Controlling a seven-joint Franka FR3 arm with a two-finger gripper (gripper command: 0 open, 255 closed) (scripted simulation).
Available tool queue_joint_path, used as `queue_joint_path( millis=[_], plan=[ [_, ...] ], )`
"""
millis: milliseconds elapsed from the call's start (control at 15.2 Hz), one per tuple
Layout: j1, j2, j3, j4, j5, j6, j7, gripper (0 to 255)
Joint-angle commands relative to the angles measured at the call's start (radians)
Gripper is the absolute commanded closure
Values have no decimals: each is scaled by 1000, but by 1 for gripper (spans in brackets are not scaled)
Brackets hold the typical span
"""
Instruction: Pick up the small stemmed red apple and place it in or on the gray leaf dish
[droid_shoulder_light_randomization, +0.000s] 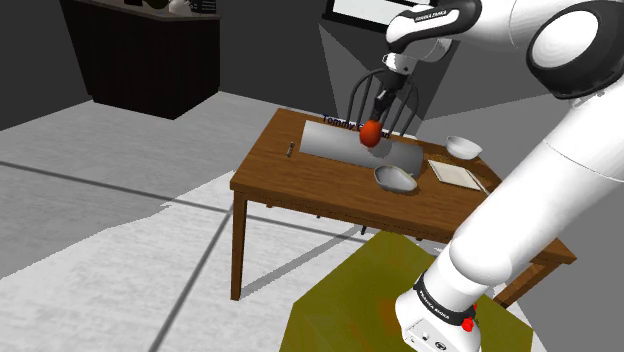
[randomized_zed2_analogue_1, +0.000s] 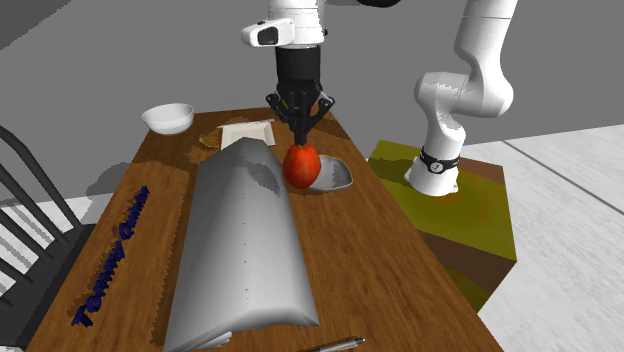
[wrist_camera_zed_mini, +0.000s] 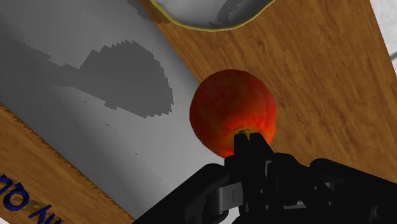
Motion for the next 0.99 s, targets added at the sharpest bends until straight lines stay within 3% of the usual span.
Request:
queue_joint_path(
  millis=[0, 792, 924],
  plan=[
    [0, 0, 0, 12, 0, -13, 0, 255],
    [-103, -345, -32, -94, -169, -218, -73, 255],
    [-106, -348, -34, -123, -172, -192, -73, 255]
  ],
)
